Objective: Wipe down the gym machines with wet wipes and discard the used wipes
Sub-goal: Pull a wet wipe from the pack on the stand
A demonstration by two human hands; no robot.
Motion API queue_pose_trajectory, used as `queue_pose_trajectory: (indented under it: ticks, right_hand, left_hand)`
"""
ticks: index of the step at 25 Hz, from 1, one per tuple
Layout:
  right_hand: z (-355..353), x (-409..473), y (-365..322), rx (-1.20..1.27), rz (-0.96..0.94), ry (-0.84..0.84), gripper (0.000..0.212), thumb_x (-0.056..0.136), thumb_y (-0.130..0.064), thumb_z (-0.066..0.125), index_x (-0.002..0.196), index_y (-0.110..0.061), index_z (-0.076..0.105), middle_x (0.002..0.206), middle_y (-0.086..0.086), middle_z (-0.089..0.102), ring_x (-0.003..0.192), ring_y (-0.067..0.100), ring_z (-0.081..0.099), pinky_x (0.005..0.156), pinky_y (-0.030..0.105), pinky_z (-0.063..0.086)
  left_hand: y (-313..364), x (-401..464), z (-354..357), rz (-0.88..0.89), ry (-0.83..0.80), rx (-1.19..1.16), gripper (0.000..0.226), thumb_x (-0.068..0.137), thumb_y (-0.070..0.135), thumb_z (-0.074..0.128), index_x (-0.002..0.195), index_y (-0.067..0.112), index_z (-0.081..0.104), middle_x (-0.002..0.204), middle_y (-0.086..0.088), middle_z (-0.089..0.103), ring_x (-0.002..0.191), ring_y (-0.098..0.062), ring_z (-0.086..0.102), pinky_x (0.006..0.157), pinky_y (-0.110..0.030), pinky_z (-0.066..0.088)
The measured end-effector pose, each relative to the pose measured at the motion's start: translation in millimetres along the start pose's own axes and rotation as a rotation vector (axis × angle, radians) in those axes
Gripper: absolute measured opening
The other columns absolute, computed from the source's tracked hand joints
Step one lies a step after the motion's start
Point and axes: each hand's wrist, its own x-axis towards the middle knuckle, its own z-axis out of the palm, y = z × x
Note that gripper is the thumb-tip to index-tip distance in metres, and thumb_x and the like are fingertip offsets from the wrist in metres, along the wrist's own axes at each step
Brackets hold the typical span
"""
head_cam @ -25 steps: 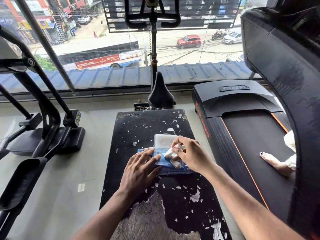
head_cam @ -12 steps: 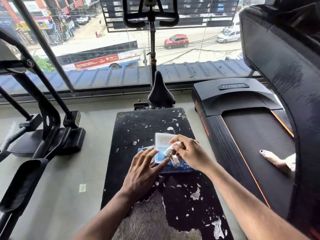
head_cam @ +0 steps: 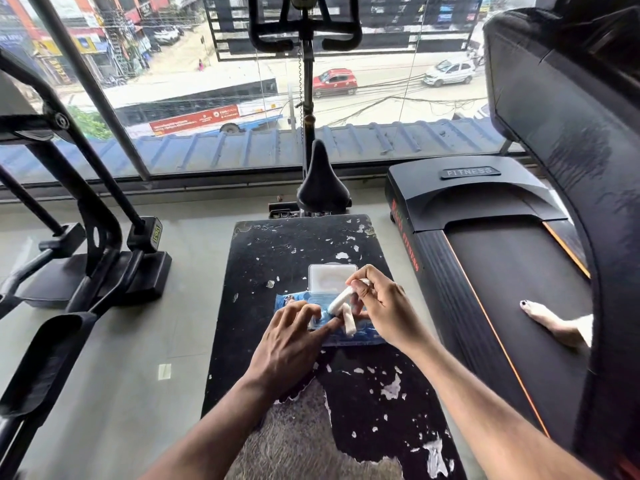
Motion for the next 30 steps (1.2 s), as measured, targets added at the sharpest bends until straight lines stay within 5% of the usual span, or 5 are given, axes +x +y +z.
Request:
queue_pose_trajectory:
  ticks: [8, 13, 18, 25, 30]
  right_hand:
    - [0, -11, -10, -0.044, -0.158, 0.14, 0.007, 0.104, -0.018, 0.058, 0.105, -0.016, 0.064, 0.09, -0.012, 0.07, 0.079, -0.002, 0.068, 0.067, 0.011, 0.046]
    - [-11, -4, -19, 0.156, -0.109, 0.173, 0.004, 0.096, -0.008, 0.066, 0.097, -0.01, 0.063, 0.094, -0.003, 0.071, 0.092, 0.012, 0.073, 0.084, 0.029, 0.061]
    - [-18, 2, -30, -0.052, -0.143, 0.339, 0.027, 0.078, 0.011, 0.07, 0.08, -0.013, 0.057, 0.076, -0.004, 0.055, 0.066, 0.002, 0.05, 0.061, 0.006, 0.04]
    - [-3, 9, -12, -0.655, -0.229, -0.288, 0.014, 0.097, -0.013, 0.059, 0.1, -0.009, 0.072, 0.1, -0.004, 0.054, 0.077, 0.012, 0.06, 0.075, 0.03, 0.059]
    - [8, 8, -20, -0.776, -0.181, -0.443, 0.02, 0.101, -0.012, 0.053, 0.11, -0.01, 0.071, 0.105, -0.003, 0.054, 0.086, 0.015, 0.058, 0.082, 0.034, 0.057]
  left_hand:
    - [-3, -2, 4, -0.032, -0.03, -0.024, 0.055, 0.095, 0.03, 0.053, 0.148, 0.041, 0.05, 0.119, -0.003, 0.054, 0.115, -0.027, 0.052, 0.094, -0.043, 0.049]
    - [-4, -1, 4, -0.033, -0.02, -0.059, 0.055, 0.095, 0.028, 0.061, 0.147, 0.043, 0.053, 0.121, -0.001, 0.052, 0.115, -0.024, 0.051, 0.097, -0.04, 0.046]
    - [-7, -3, 3, -0.035, -0.006, -0.134, 0.055, 0.098, 0.024, 0.064, 0.149, 0.04, 0.051, 0.125, -0.002, 0.055, 0.116, -0.026, 0.053, 0.099, -0.04, 0.049]
    - [-7, -4, 5, -0.106, 0.046, -0.222, 0.041, 0.097, 0.021, 0.071, 0.136, 0.025, 0.057, 0.127, 0.001, 0.055, 0.112, -0.02, 0.056, 0.091, -0.038, 0.055]
    - [-6, -4, 3, -0.103, 0.053, -0.253, 0.037, 0.099, 0.022, 0.069, 0.134, 0.024, 0.056, 0.125, 0.001, 0.056, 0.11, -0.02, 0.056, 0.093, -0.037, 0.053]
